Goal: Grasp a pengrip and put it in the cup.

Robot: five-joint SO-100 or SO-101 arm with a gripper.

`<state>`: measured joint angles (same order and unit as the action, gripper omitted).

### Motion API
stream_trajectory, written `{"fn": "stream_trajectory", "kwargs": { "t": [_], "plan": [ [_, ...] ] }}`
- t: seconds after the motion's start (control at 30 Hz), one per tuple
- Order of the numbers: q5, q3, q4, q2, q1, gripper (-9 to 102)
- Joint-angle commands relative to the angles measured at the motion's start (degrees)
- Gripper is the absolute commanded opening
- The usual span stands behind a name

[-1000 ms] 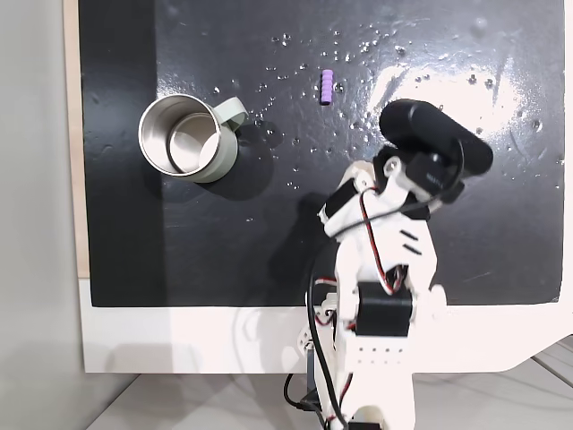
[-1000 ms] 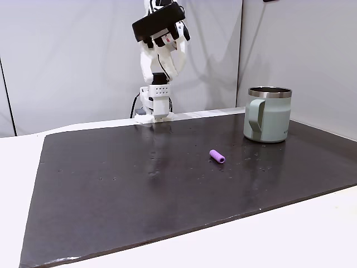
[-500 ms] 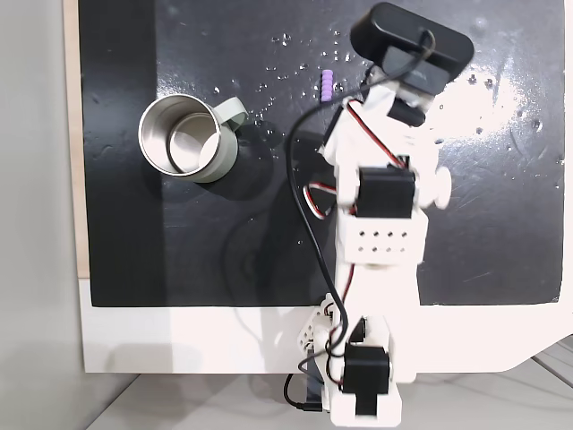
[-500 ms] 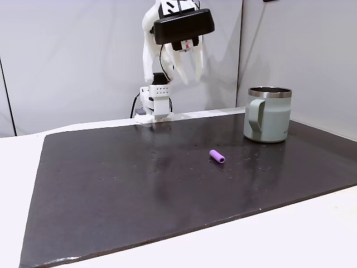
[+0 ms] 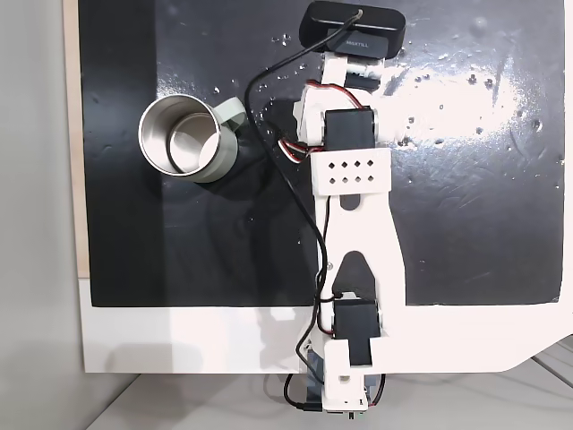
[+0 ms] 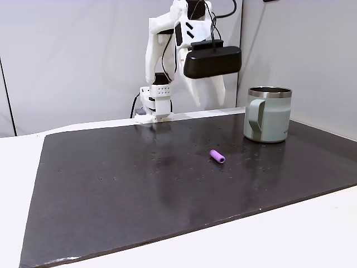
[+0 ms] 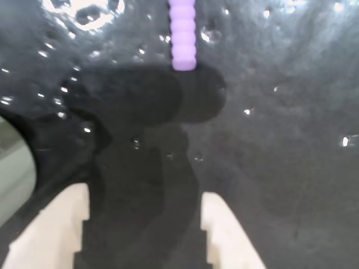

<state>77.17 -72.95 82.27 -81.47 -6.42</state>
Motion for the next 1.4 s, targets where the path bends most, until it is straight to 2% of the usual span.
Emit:
{"fn": "stream_trajectory", "kwargs": {
  "t": [0.0,0.87,1.13,1.27,1.33,1.37],
  "plan": [
    [2.2,5.6,-1.5,1.8,0.9,26],
    [3.9,31.5,-2.5,32.4,3.5,27],
    [3.3,40.4,0.4,40.2,2.5,27],
    [2.8,52.9,6.6,48.1,2.4,26],
    [2.7,69.8,14.2,57.8,2.3,23],
    [2.9,84.1,19.1,65.8,2.3,22]
  ]
}}
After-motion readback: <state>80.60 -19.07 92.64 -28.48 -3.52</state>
